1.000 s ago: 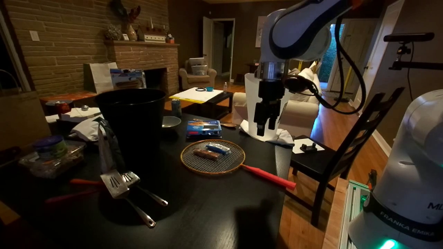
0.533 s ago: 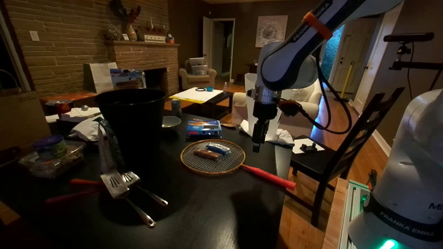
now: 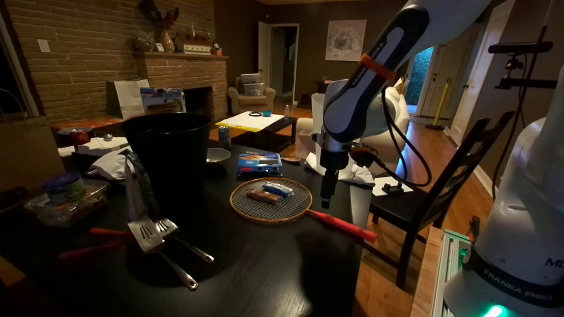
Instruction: Use the tennis racket to move the object
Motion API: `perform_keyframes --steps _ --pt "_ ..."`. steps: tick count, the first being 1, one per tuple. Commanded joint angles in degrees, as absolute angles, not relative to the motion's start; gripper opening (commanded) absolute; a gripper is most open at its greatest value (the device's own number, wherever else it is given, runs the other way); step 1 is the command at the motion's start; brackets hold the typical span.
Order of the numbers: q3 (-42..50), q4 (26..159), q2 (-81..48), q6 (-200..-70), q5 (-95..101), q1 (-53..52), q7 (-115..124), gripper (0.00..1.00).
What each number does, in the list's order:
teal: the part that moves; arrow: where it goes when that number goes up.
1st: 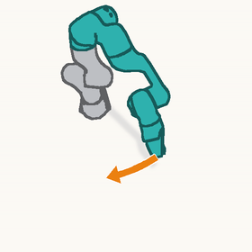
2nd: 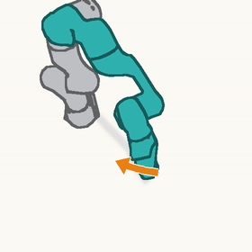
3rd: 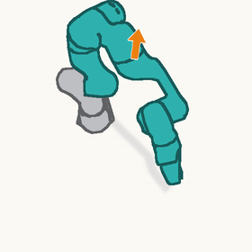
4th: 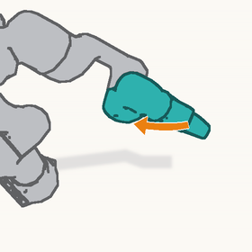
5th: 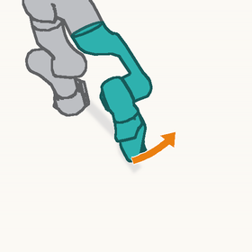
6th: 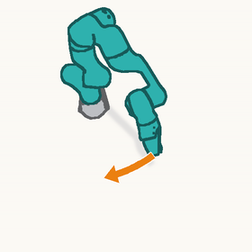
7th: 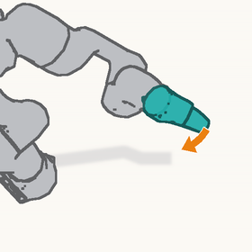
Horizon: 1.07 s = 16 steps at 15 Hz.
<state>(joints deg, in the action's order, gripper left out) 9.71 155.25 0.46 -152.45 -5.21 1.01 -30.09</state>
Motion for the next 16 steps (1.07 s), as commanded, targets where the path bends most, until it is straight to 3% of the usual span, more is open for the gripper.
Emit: perform_keyframes --steps 1,7,16 --pt "8.17 154.71 -0.55 -152.95 -6.92 2.59 -30.85 1.0" --pt "7.16 152.42 -9.83 -160.24 -7.56 6.28 -30.19 1.0" --pt "-5.52 148.36 -15.01 -165.31 -23.84 13.99 -42.28 1.0"
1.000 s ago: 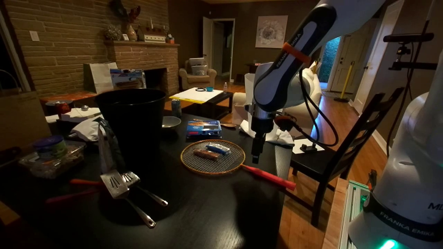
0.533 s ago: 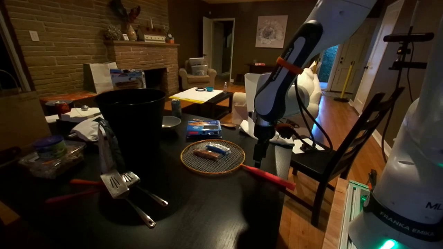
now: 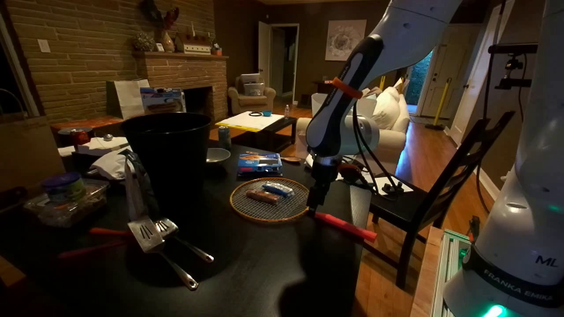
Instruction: Use the tennis racket to move the object
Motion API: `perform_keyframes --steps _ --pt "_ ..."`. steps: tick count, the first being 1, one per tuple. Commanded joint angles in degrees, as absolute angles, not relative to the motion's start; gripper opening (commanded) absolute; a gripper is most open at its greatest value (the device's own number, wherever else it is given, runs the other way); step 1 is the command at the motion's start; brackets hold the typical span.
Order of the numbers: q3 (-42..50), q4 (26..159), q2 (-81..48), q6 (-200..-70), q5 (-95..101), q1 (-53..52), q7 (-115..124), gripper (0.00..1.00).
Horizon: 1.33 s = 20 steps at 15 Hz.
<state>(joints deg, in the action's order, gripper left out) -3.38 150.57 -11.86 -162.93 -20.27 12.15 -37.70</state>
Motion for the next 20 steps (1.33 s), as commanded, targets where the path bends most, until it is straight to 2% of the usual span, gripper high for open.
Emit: perform_keyframes --steps 1,7,8,11,12,14,17,18,19,20 --pt "-5.97 147.96 -15.62 -165.69 -24.41 14.37 -43.13 1.0" --pt "-7.41 146.27 -19.09 -168.01 -24.24 16.18 -45.43 1.0" --pt "-7.65 146.1 -19.43 -168.28 -24.17 16.45 -45.73 0.96" --pt "-7.94 145.75 -19.91 -168.52 -23.68 16.87 -45.93 0.82" --pt "-8.13 145.68 -19.9 -168.53 -23.78 17.08 -45.95 0.72" --pt "-8.22 145.6 -19.84 -168.78 -23.75 17.22 -45.92 0.67" --pt "-7.79 145.57 -19.87 -169.41 -23.09 16.97 -45.73 0.4" --pt "-7.65 145.55 -19.91 -169.64 -22.94 16.89 -45.65 0.42" --pt "-7.45 145.52 -19.95 -169.77 -22.76 16.79 -45.5 0.57" --pt "-7.37 145.53 -19.96 -169.88 -22.71 16.74 -45.38 0.65"
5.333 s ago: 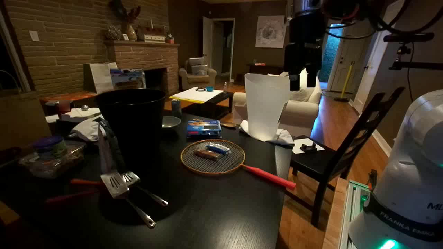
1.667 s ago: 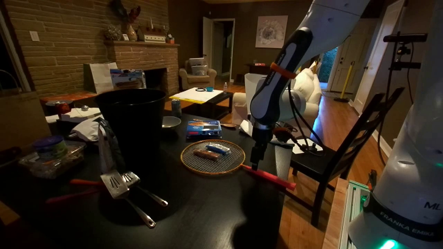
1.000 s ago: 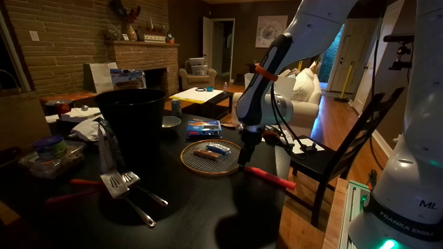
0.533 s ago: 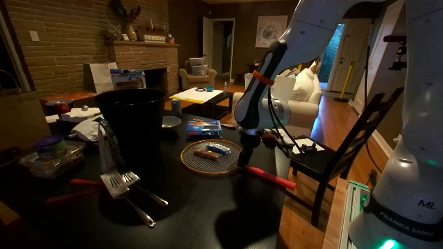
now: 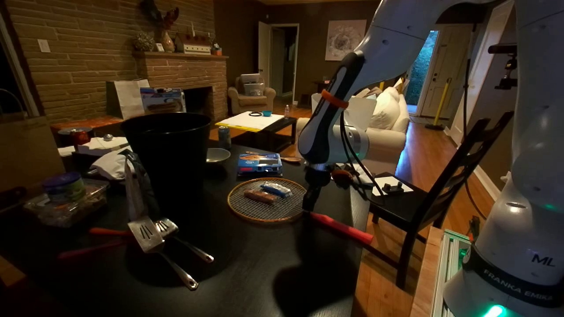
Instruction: Use the tennis racket to move the object
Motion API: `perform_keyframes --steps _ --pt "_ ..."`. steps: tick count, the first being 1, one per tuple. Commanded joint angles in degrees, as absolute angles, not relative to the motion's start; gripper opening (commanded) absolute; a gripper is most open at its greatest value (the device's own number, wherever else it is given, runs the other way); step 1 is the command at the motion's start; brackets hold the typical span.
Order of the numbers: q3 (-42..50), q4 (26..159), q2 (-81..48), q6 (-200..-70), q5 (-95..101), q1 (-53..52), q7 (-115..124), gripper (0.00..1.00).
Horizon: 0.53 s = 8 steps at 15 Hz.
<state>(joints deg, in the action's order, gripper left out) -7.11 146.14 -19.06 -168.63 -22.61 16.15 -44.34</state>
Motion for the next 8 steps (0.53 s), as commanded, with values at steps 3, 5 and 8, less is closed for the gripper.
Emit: perform_keyframes --steps 3,5,8 --pt "-6.75 145.66 -19.91 -170.06 -22.24 16.24 -44.81 0.55" --pt "-6.28 145.72 -19.96 -170.16 -21.85 15.96 -44.55 0.5" --pt "-5.73 145.67 -20.11 -170.32 -21.53 15.73 -44.37 0.22"
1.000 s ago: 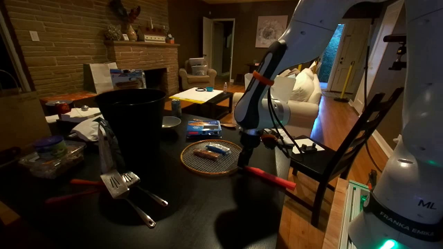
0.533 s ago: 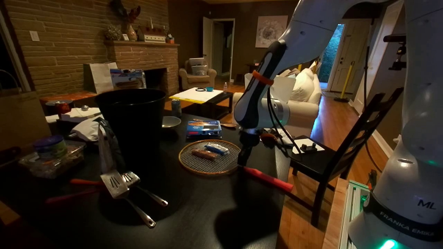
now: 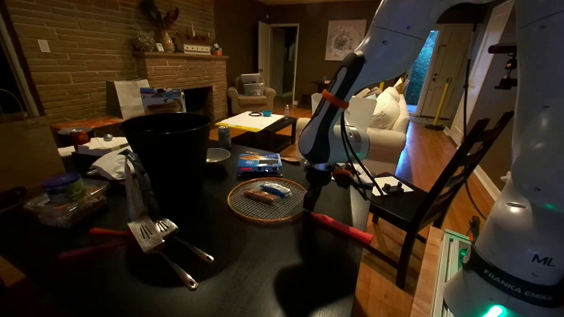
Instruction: Use the tennis racket to move the object
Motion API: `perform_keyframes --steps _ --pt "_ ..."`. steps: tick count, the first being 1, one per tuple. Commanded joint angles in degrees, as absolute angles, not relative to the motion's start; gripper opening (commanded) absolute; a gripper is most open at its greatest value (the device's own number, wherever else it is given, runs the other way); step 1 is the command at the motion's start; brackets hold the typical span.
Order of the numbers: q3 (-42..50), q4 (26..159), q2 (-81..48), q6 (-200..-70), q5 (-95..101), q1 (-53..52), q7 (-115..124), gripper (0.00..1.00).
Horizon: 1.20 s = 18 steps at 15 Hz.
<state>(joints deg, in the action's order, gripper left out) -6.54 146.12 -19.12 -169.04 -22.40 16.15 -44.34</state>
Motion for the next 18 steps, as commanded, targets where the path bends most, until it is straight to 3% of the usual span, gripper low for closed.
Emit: perform_keyframes --steps 1,4,12,18 --pt "-5.55 145.65 -20.14 -170.37 -21.41 15.64 -44.34 0.17" --pt "-4.97 145.63 -20.21 -170.46 -21.12 15.29 -44.15 0.0" --pt "-4.21 145.53 -20.31 -170.6 -21.12 14.72 -44.43 0.03" --pt "-10.89 145.34 -19.32 -170.73 -24.86 19.8 -48.9 0.03"
